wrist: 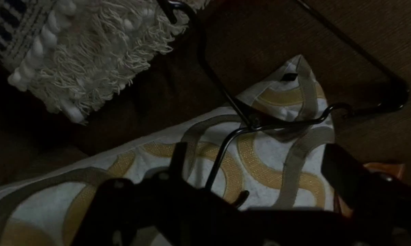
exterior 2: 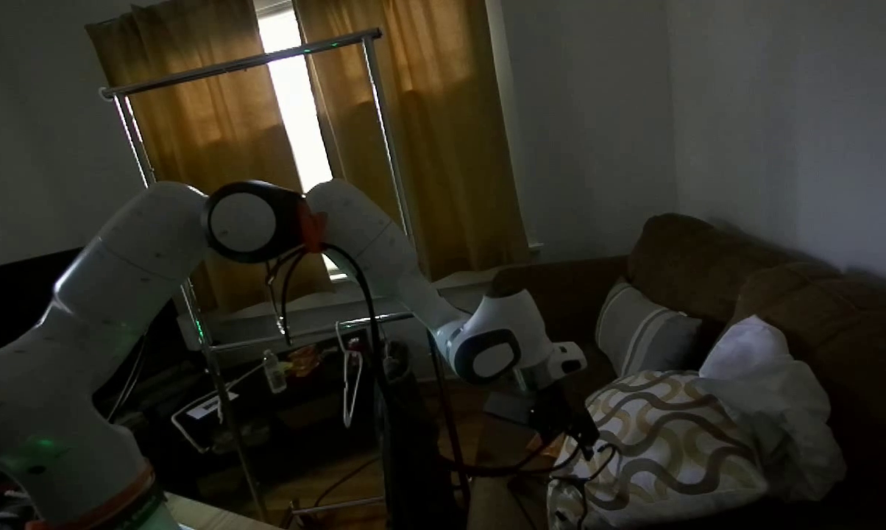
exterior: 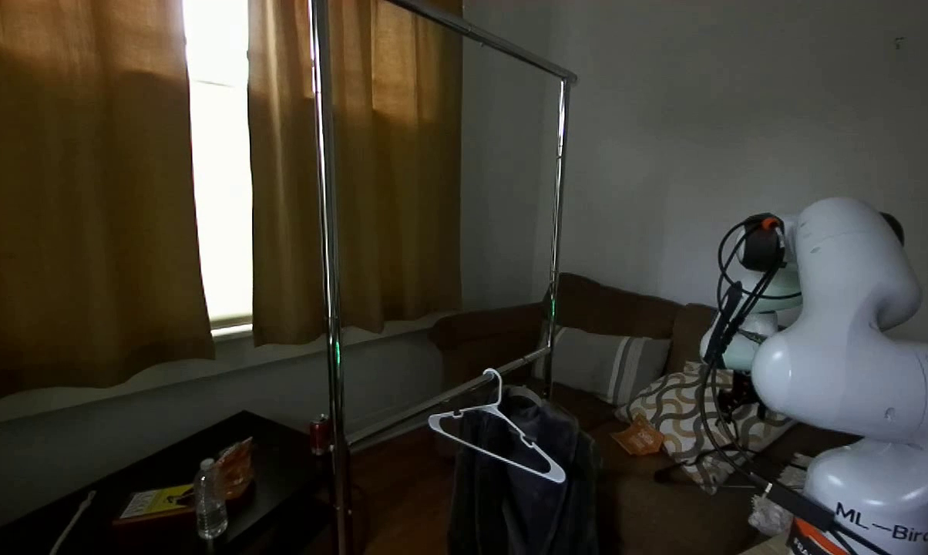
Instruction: Put the black hanger on the bottom railing
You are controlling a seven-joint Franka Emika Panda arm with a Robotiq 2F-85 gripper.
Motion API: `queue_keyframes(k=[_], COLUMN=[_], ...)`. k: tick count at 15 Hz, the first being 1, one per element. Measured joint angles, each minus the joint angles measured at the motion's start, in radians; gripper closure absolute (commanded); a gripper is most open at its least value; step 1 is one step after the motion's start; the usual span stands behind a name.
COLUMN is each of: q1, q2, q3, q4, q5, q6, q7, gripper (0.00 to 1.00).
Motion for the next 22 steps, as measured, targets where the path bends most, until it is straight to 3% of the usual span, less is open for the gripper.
queue_keyframes(k=[12, 15, 17, 22], q1=[0.000, 0.002, 0.003, 0.004], q2=[0.274, 0.325, 0.356, 0.415], q3=[-0.002, -0.003, -0.003, -0.009], q4=[0.346, 0.412, 0.453, 0.544], q5=[0.021, 0.021, 0.021, 0.021], q6=[0.000, -0.012, -0.027, -0.098], q7=[0.203, 0.219, 0.226, 0.230], gripper=[0.00, 0.04, 0.26, 0.61])
